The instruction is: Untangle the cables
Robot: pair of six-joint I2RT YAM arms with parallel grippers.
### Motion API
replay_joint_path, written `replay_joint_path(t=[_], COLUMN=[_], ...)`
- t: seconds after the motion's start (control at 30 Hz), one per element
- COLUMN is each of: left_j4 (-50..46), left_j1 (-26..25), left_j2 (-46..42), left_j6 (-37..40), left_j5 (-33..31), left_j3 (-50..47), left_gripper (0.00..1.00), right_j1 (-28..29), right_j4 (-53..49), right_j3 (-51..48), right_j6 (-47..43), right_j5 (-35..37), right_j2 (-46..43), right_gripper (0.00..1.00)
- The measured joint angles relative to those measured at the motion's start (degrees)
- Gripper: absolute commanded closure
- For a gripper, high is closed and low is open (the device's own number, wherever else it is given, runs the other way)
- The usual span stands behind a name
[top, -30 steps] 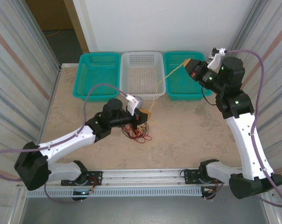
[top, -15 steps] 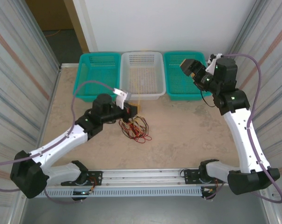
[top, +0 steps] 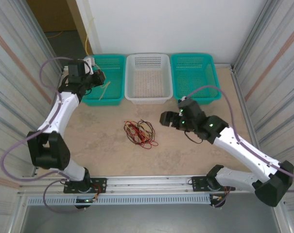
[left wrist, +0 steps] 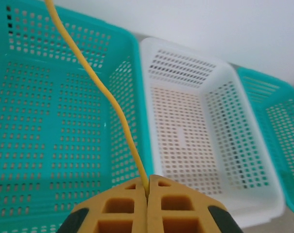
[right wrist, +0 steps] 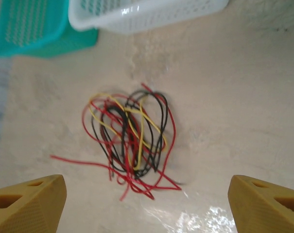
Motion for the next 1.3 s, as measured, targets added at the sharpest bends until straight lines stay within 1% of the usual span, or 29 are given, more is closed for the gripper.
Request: replay_joint_path(t=[0.03,0.07,0.13,0.17,0.27,0.3,0.33,0.4,0.43,0.53,0.6,0.67,0.77,0.83,0.9,0.97,1.03,1.17,1.3], left_j4=[-0.4,-0.6,-1.2,-1.4,-2.3,-2.4,-2.5,-2.6,-2.8,-3.8,-4.7,-5.2,-6.7,-8.0,-9.3,-9.9,-10.3,-11.0,-12.1], left_j1=[0.4,0.7,1.1,1.3,1.7,1.7,1.8,1.8,1.8,1.7,1.5,0.9,-1.1,-3.0,-5.2,-7.4,-9.6,-14.0,-16.8], left_j2=[2.1,3.8,7.6,9.3,14.1,15.7,17.2,19.8,20.7,22.3,22.3,21.6,18.6,15.0,9.6,3.7,-2.3,-12.9,-18.7], left_j6=[0.3,0.5,0.7,0.9,1.8,2.1,2.3,2.3,2.2,2.1,2.1,2.3,2.4,2.2,1.9,1.4,0.5,-1.1,-2.7], left_j5=[0.1,0.2,0.1,0.1,0.0,-0.1,-0.1,-0.1,-0.1,-0.1,-0.8,-2.4,-5.8,-8.2,-10.1,-10.4,-9.4,-5.3,-0.7], left_j3=[1.4,2.6,5.6,7.0,11.6,13.1,14.5,16.7,17.4,17.9,17.6,17.3,15.3,13.1,9.7,5.7,1.7,-8.4,-19.5], left_gripper=[1.00,1.00,1.00,0.97,0.86,0.80,0.70,0.56,0.51,0.45,0.42,0.42,0.43,0.43,0.42,0.45,0.48,0.51,0.52], right_j1=[3.0,5.8,11.5,13.6,20.0,21.9,23.5,25.6,26.0,25.4,24.3,22.5,18.3,14.8,11.7,10.1,9.8,10.2,11.2], right_j4=[-1.3,-2.9,-7.0,-8.6,-13.6,-14.7,-15.6,-16.2,-16.2,-15.6,-14.4,-13.2,-11.6,-10.1,-7.9,-5.8,-4.5,-2.4,-0.7], right_j3=[0.6,1.6,5.0,6.7,12.9,14.4,15.5,16.3,16.3,16.1,15.2,13.6,11.1,9.4,7.5,6.0,5.8,7.1,9.4], right_j6=[1.0,1.9,4.4,5.2,8.0,8.5,9.0,9.5,9.5,9.5,9.4,9.4,8.8,7.5,5.7,3.2,0.3,-5.2,-9.3], right_j5=[3.1,6.1,13.1,15.8,25.0,28.0,30.4,32.9,33.8,34.7,34.6,33.6,30.3,26.6,22.3,17.8,13.9,7.5,3.0], right_j2=[1.4,3.0,8.0,10.3,18.0,20.0,21.6,23.2,23.5,23.3,22.6,21.4,19.2,18.1,17.3,16.9,17.0,17.8,20.6], right_gripper=[0.02,0.01,0.01,0.01,0.01,0.01,0.01,0.01,0.01,0.01,0.00,0.04,0.13,0.14,0.14,0.14,0.14,0.17,0.20])
